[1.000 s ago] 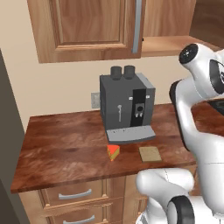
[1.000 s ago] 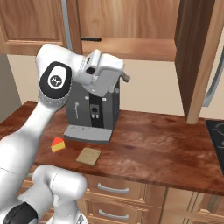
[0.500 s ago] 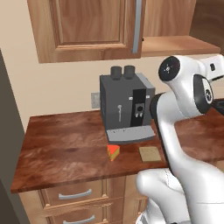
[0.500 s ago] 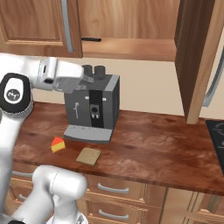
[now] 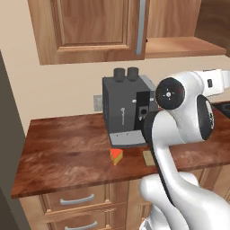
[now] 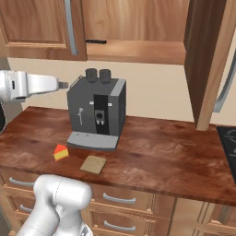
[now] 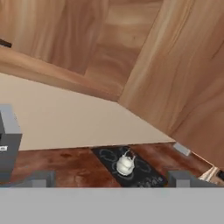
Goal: Pick the pan from the cabinet and place it on the stove. Then turn on the stove burner for the pan.
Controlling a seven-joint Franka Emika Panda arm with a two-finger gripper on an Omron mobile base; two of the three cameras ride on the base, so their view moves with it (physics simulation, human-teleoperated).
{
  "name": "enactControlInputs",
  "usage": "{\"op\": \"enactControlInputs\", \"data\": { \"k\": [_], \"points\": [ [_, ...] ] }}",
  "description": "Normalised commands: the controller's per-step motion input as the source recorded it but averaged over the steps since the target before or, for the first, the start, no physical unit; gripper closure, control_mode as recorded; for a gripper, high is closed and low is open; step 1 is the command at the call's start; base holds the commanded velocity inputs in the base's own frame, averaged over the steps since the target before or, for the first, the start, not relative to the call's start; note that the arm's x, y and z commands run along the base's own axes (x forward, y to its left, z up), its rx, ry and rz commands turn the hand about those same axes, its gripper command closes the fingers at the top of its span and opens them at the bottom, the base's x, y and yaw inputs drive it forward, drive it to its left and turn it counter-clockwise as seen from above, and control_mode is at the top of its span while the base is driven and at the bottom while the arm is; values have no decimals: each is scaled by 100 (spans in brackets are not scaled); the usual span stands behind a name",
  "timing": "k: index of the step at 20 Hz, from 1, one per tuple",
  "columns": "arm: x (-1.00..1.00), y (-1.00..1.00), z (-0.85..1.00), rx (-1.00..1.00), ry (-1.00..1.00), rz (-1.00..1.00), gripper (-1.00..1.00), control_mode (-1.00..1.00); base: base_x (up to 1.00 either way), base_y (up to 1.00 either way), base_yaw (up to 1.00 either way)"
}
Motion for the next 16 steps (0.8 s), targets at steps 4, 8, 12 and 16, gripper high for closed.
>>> {"op": "enactControlInputs", "data": {
  "k": [4, 8, 12, 16],
  "points": [
    [0, 43, 19, 10, -23, 24, -100, -100, 0, 0, 0],
    [1, 33, 18, 8, -20, 25, -100, -100, 0, 0, 0],
    [2, 32, 10, 6, -22, 24, -100, -100, 0, 0, 0],
    [4, 25, 11, 6, -24, 24, -100, -100, 0, 0, 0]
  ]
}}
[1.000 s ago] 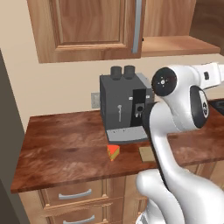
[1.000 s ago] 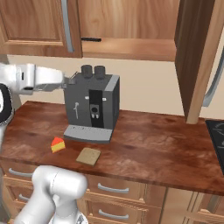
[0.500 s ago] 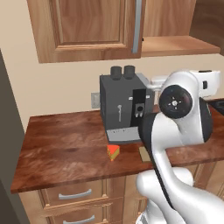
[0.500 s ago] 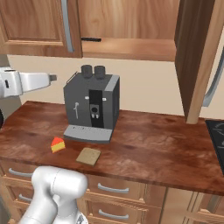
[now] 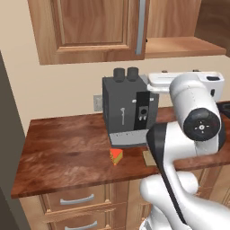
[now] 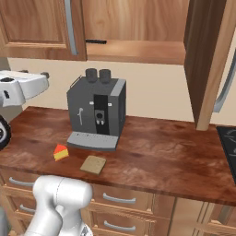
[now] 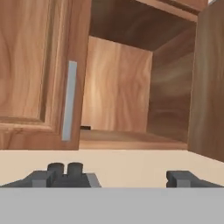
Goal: Pick the pan from the cabinet and place it on the stove. Then turn on the stove burner for the pan.
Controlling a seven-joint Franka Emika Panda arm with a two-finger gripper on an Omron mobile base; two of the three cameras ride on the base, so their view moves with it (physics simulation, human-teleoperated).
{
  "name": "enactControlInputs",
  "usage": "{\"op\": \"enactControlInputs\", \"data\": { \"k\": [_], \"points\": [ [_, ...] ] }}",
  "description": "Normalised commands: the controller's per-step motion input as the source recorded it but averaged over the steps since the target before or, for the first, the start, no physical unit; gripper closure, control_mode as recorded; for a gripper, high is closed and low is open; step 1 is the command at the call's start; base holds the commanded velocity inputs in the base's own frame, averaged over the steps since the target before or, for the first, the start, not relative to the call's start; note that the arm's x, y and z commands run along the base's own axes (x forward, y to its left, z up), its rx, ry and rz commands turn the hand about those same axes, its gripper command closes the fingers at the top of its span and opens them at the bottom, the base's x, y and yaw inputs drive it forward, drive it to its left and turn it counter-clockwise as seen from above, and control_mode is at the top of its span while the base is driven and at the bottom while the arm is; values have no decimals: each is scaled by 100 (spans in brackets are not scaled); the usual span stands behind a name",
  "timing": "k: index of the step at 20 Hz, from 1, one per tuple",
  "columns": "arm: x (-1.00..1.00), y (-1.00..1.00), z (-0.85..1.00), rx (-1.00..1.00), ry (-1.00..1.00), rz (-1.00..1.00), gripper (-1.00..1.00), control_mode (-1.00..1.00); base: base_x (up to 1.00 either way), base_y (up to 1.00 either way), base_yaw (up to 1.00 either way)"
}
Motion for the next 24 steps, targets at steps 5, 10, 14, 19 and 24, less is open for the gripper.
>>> {"op": "enactControlInputs", "data": {
  "k": [5, 10, 14, 19, 24],
  "points": [
    [10, 13, 21, 5, -27, 22, -100, -100, 0, 0, 0],
    [27, 8, 22, 6, -19, 18, -100, -100, 0, 0, 0],
    [34, 2, 18, 4, -9, 12, -100, -100, 0, 0, 0],
    [37, 0, 11, 0, 0, 2, -100, -100, 0, 0, 0],
    [43, 1, 0, 0, 0, 0, -100, -100, 0, 0, 0]
  ]
}}
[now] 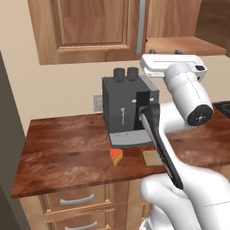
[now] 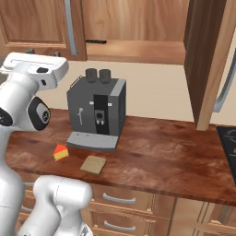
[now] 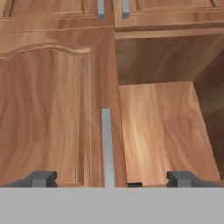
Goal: Pick the pan from the cabinet and place it on the stove. Then turn on the stove burner for the pan.
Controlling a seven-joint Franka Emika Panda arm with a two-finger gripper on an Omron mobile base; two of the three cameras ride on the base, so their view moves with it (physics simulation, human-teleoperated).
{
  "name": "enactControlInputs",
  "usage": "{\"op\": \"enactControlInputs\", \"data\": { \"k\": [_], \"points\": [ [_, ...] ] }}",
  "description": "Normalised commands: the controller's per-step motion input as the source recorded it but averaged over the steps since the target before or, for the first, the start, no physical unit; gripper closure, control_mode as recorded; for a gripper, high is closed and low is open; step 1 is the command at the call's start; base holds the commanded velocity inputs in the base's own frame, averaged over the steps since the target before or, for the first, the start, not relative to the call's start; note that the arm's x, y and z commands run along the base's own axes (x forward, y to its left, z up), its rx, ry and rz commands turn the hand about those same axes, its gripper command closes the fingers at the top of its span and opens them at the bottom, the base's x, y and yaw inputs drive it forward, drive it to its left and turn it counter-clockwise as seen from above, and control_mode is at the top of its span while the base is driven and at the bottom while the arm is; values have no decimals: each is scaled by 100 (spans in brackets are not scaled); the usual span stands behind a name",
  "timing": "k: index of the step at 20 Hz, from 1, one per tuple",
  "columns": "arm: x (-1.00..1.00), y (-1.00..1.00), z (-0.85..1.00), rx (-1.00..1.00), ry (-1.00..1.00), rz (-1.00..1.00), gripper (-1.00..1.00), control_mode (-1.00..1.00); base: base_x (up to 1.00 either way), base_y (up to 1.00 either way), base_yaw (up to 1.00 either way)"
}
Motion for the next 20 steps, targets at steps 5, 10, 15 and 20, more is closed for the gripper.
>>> {"op": "enactControlInputs", "data": {
  "k": [5, 10, 15, 20],
  "points": [
    [53, 13, 0, 0, 5, 1, -100, -100, 0, 0, 0],
    [58, 9, 0, 0, 6, 1, -100, -100, 0, 0, 0],
    [42, 0, 0, 0, 1, 0, -100, -100, 0, 0, 0],
    [39, 0, 0, 0, 1, 0, -100, -100, 0, 0, 0]
  ]
}}
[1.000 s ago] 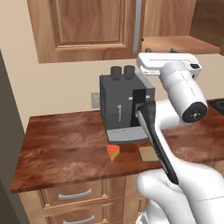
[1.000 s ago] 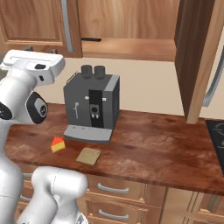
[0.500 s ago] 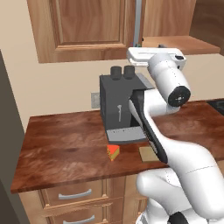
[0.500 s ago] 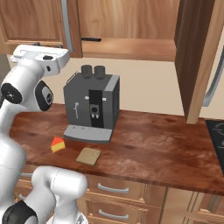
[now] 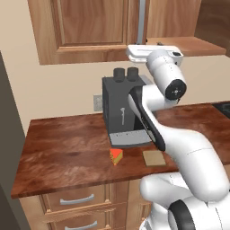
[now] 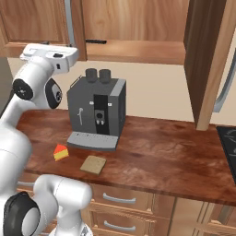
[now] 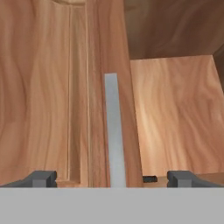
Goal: Pick the pan from the cabinet and place it on the stove. Then turn on the stove burner for the pan.
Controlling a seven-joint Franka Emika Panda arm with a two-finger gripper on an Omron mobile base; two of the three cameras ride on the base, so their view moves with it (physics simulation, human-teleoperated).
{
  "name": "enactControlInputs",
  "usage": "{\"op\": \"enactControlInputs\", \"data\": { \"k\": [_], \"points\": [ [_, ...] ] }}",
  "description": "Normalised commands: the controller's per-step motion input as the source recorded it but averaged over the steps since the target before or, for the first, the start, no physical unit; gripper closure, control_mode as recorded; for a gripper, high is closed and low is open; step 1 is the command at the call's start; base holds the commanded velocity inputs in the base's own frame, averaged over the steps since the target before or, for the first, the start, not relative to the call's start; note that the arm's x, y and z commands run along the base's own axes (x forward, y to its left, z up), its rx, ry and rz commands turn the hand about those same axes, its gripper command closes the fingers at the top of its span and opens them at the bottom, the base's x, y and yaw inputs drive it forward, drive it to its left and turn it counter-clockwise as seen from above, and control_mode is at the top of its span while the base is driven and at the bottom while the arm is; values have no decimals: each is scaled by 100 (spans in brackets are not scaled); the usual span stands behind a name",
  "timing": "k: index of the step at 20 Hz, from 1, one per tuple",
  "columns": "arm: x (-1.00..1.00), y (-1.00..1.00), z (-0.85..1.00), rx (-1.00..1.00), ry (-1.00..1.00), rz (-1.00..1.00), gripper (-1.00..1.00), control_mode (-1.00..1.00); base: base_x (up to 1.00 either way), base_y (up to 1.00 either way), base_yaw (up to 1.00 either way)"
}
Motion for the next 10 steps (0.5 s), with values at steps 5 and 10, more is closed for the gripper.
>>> {"op": "enactControlInputs", "data": {
  "k": [5, 10],
  "points": [
    [39, 0, 0, 0, 1, 0, -100, -100, 0, 0, 0],
    [39, 0, 0, 0, 0, 0, -100, -100, 0, 0, 0]
  ]
}}
